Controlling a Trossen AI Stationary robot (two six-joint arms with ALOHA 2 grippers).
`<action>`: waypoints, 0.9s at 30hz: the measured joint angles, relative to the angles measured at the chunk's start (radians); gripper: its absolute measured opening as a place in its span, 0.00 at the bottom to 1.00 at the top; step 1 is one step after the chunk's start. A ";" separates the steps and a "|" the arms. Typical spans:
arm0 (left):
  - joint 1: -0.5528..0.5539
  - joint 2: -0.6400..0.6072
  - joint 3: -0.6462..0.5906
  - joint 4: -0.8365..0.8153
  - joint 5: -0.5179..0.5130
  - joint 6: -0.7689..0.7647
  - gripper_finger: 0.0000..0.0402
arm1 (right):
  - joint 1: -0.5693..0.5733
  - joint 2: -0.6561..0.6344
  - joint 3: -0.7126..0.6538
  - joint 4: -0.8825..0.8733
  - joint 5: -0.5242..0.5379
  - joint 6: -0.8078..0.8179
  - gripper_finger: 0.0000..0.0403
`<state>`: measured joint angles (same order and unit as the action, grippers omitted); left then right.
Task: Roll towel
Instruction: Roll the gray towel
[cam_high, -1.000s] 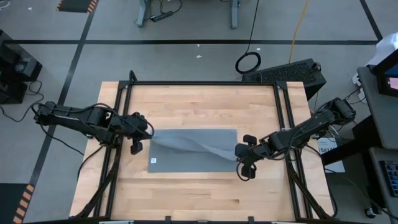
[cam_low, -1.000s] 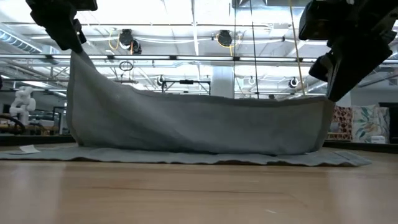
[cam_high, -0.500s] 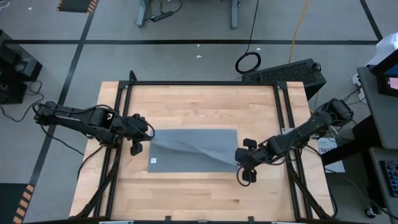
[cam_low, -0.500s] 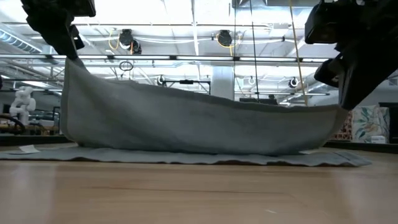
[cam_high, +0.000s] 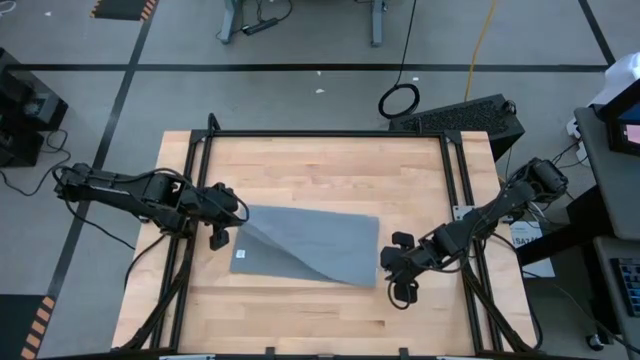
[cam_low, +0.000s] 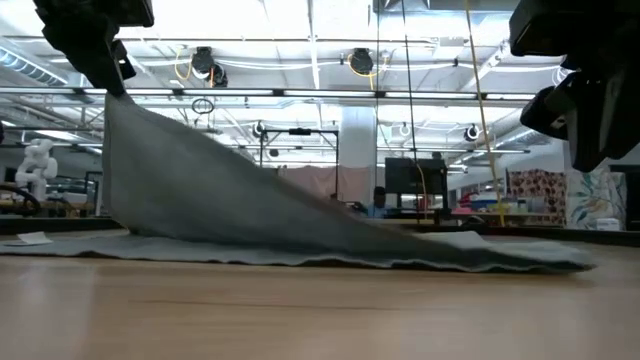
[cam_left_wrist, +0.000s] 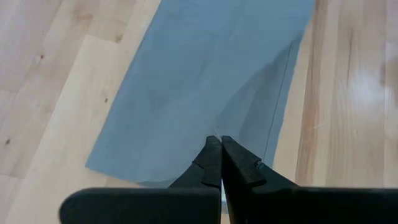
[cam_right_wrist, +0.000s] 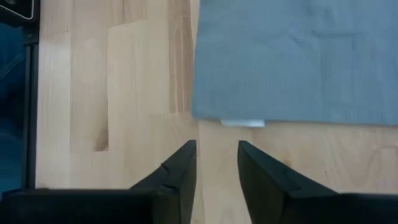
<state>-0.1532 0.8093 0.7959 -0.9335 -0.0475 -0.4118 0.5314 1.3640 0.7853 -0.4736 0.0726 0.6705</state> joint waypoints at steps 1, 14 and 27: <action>0.000 0.000 0.000 0.000 0.000 0.000 0.00 | 0.001 0.000 0.000 0.000 0.001 0.000 0.29; 0.000 0.000 0.000 -0.001 0.013 0.019 0.00 | 0.000 0.030 0.000 0.298 0.225 -0.276 0.27; 0.000 0.000 0.000 -0.003 0.103 0.027 0.23 | -0.009 0.239 0.001 0.561 0.183 -0.428 0.18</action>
<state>-0.1528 0.8091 0.7959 -0.9369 0.0551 -0.3849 0.5228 1.6034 0.7860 0.0873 0.2561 0.2421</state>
